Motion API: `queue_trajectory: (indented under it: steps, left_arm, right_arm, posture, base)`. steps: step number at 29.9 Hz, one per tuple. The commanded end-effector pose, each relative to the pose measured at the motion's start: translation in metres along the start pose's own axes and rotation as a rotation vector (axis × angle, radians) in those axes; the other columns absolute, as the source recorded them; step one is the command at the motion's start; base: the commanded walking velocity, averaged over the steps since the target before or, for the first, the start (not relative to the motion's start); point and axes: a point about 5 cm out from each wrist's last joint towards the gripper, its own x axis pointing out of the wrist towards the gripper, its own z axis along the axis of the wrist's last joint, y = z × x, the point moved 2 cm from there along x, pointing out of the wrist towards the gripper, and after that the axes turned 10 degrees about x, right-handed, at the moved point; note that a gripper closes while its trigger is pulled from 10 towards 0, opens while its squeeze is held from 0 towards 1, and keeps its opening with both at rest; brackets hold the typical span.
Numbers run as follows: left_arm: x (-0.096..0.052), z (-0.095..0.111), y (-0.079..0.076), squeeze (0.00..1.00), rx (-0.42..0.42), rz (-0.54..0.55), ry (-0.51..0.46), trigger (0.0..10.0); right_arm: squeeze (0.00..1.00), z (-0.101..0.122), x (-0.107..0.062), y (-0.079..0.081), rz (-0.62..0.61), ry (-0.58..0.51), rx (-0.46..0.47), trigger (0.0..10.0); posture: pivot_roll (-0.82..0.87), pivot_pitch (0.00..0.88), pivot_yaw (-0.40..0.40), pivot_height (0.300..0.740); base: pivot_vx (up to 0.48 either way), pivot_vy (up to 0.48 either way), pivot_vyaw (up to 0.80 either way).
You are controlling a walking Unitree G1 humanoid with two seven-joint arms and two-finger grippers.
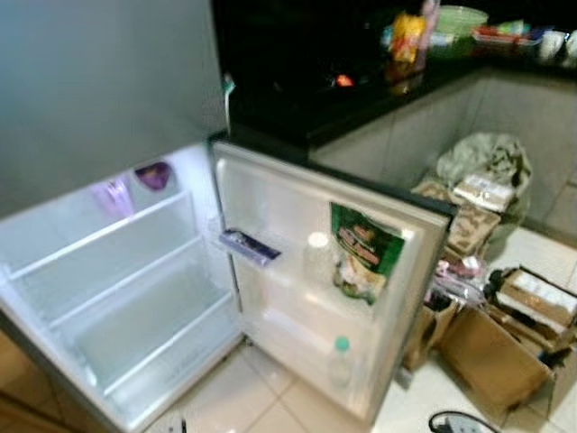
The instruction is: Restocking fridge
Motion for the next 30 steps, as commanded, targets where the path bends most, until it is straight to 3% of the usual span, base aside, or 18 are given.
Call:
queue_trajectory:
  steps: [1,3,4,5,6,7,9,10,13,14,17,18,21,26,29,30]
  left_arm:
    - [0.000,0.016,0.009,0.00,-0.014,0.026,-0.071,10.0]
    - [0.004,0.045,0.008,0.00,-0.026,0.008,-0.179,10.0]
    - [0.004,0.045,0.008,0.00,-0.026,0.008,-0.179,10.0]
    - [0.006,0.073,0.006,0.00,-0.028,-0.015,-0.280,10.0]
    - [0.006,0.073,0.006,0.00,-0.028,-0.015,-0.280,10.0]
    - [0.006,0.104,0.003,0.00,-0.024,-0.051,-0.386,10.0]
    - [0.003,0.139,-0.003,0.00,-0.019,-0.104,-0.508,10.0]
    - [0.003,0.139,-0.003,0.00,-0.019,-0.104,-0.508,10.0]
    - [-0.013,0.209,-0.018,0.00,0.036,-0.213,-0.743,10.0]
    - [-0.013,0.209,-0.018,0.00,0.036,-0.213,-0.743,10.0]
    - [-0.035,0.260,-0.037,0.00,0.110,-0.320,-0.921,10.0]
    - [-0.035,0.260,-0.037,0.00,0.110,-0.320,-0.921,10.0]
    - [-0.061,0.303,-0.075,0.00,0.212,-0.514,-1.057,10.0]
    - [-0.070,0.314,-0.090,0.00,0.271,-0.583,-1.083,10.0]
    - [-0.077,0.322,-0.110,0.00,0.355,-0.677,-1.073,10.0]
    - [-0.077,0.322,-0.110,0.00,0.355,-0.677,-1.073,10.0]
  right_arm:
    - [0.00,-0.004,0.001,0.004,0.011,0.007,0.012,10.0]
    - [0.00,-0.002,0.002,0.005,0.021,-0.002,0.011,10.0]
    - [0.00,-0.002,0.002,0.005,0.021,-0.002,0.011,10.0]
    - [0.00,0.003,0.003,0.008,0.043,-0.026,0.023,10.0]
    - [0.00,0.003,0.003,0.008,0.043,-0.026,0.023,10.0]
    - [0.00,0.013,0.003,0.012,0.079,-0.062,0.039,10.0]
    - [0.00,0.024,0.003,0.015,0.120,-0.102,0.047,10.0]
    - [0.00,0.024,0.003,0.015,0.120,-0.102,0.047,10.0]
    - [0.00,0.049,0.002,0.023,0.222,-0.172,0.043,10.0]
    - [0.00,0.049,0.002,0.023,0.222,-0.172,0.043,10.0]
    - [0.00,0.073,-0.003,0.031,0.349,-0.227,0.002,10.0]
    - [0.00,0.073,-0.003,0.031,0.349,-0.227,0.002,10.0]
    - [0.00,0.097,-0.018,0.044,0.569,-0.267,-0.125,10.0]
    - [0.00,0.101,-0.026,0.048,0.673,-0.257,-0.208,10.0]
    - [0.00,0.098,-0.049,0.056,0.867,-0.233,-0.342,10.0]
    - [0.00,0.098,-0.049,0.056,0.867,-0.233,-0.342,10.0]
  posture:
    - [-0.08,0.022,0.003,0.740]
    - [-0.08,0.027,0.004,0.740]
    - [-0.08,0.027,0.004,0.740]
    - [-0.08,0.033,0.007,0.740]
    - [-0.08,0.033,0.007,0.740]
    - [-0.09,0.038,0.009,0.740]
    - [-0.09,0.052,0.016,0.740]
    - [-0.09,0.052,0.016,0.740]
    - [-0.09,0.061,0.026,0.740]
    - [-0.09,0.061,0.026,0.740]
    - [-0.09,0.073,0.035,0.740]
    - [-0.09,0.073,0.035,0.740]
    - [-0.10,0.089,0.044,0.740]
    - [-0.11,0.096,0.047,0.740]
    - [-0.11,0.116,0.060,0.740]
    - [-0.11,0.116,0.060,0.740]
  base:
    - [0.000,0.000,0.00]
    - [0.000,0.000,0.00]
    - [0.000,0.000,0.00]
    - [0.000,0.000,0.00]
    - [0.000,0.000,0.00]
    - [0.000,0.000,0.00]
    - [0.000,0.000,0.00]
    - [0.000,0.000,0.00]
    - [0.000,0.000,0.00]
    - [0.000,0.000,0.00]
    - [0.000,0.000,0.00]
    - [0.000,0.000,0.00]
    - [0.000,0.000,0.00]
    - [0.000,0.000,0.00]
    - [0.000,0.000,0.00]
    - [0.000,0.000,0.00]
